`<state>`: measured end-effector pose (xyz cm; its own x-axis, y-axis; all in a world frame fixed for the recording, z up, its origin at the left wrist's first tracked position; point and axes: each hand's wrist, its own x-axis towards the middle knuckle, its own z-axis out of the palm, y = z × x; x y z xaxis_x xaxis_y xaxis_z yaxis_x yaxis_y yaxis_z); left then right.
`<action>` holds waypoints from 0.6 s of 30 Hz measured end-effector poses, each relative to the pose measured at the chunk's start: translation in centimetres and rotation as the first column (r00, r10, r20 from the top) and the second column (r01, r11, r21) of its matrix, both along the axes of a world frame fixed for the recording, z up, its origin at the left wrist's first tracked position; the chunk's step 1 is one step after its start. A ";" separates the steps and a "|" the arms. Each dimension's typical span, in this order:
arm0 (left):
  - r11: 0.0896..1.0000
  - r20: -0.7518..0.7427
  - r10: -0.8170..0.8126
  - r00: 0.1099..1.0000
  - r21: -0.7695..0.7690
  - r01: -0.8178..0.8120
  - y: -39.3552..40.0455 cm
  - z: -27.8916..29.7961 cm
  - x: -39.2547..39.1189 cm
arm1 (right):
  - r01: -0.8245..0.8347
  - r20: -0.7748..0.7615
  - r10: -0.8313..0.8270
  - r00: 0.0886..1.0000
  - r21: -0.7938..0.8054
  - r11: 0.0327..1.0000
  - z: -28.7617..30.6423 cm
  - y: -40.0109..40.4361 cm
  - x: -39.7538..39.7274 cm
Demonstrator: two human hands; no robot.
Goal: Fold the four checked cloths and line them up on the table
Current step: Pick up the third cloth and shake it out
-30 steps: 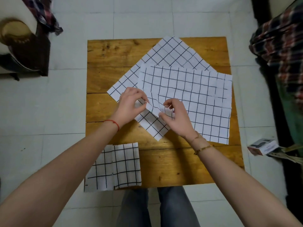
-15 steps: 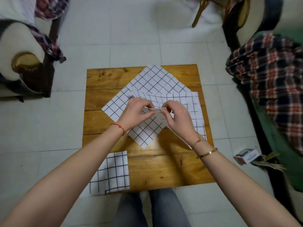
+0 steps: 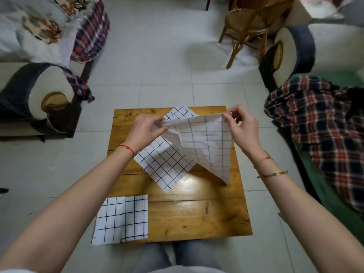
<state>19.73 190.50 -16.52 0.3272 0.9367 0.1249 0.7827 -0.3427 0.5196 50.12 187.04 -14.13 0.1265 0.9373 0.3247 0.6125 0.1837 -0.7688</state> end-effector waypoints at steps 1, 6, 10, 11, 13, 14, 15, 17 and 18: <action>1.000 -0.014 0.006 1.000 0.016 -0.006 0.0 0.8 -0.3 | 0.005 0.004 -0.005 1.000 0.005 1.000 0.4 0.1 0.4; 0.993 -0.060 0.026 0.998 0.115 -0.019 -0.3 4.4 -1.8 | 0.019 0.040 -0.021 0.999 0.032 0.999 1.9 0.2 1.8; 0.989 -0.037 0.014 0.999 0.148 -0.008 -1.1 6.8 -2.8 | 0.013 0.075 -0.014 0.997 0.016 1.000 2.6 -0.1 2.2; 0.989 -0.035 0.012 0.999 0.151 -0.006 -1.4 7.3 -3.1 | 0.012 0.078 -0.013 0.997 0.011 1.000 2.7 -0.2 2.3; 0.986 -0.029 0.017 0.999 0.163 -0.012 -1.9 8.0 -3.8 | 0.015 0.084 -0.015 0.996 0.004 1.000 2.8 -0.4 2.4; 0.986 -0.016 0.022 1.000 0.168 -0.019 -2.1 8.3 -4.1 | 0.016 0.083 -0.016 0.996 0.000 1.000 2.9 -0.6 2.5; 0.986 -0.002 0.032 0.999 0.166 -0.031 -2.4 8.7 -4.4 | 0.016 0.085 -0.016 0.996 0.000 1.000 3.1 -0.8 2.5; 0.986 0.028 0.056 0.998 0.155 -0.060 -3.0 9.3 -5.0 | 0.017 0.095 -0.017 0.995 0.004 1.000 3.4 -1.2 2.7; 0.986 0.039 0.065 0.997 0.154 -0.070 -3.3 9.6 -5.3 | 0.016 0.096 -0.016 0.995 0.004 1.000 3.6 -1.5 2.7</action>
<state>14.46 187.20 -6.90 0.2570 0.9248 0.2806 0.7897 -0.3683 0.4907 52.85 185.56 -10.56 0.1096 0.9342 0.3395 0.6866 0.1758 -0.7055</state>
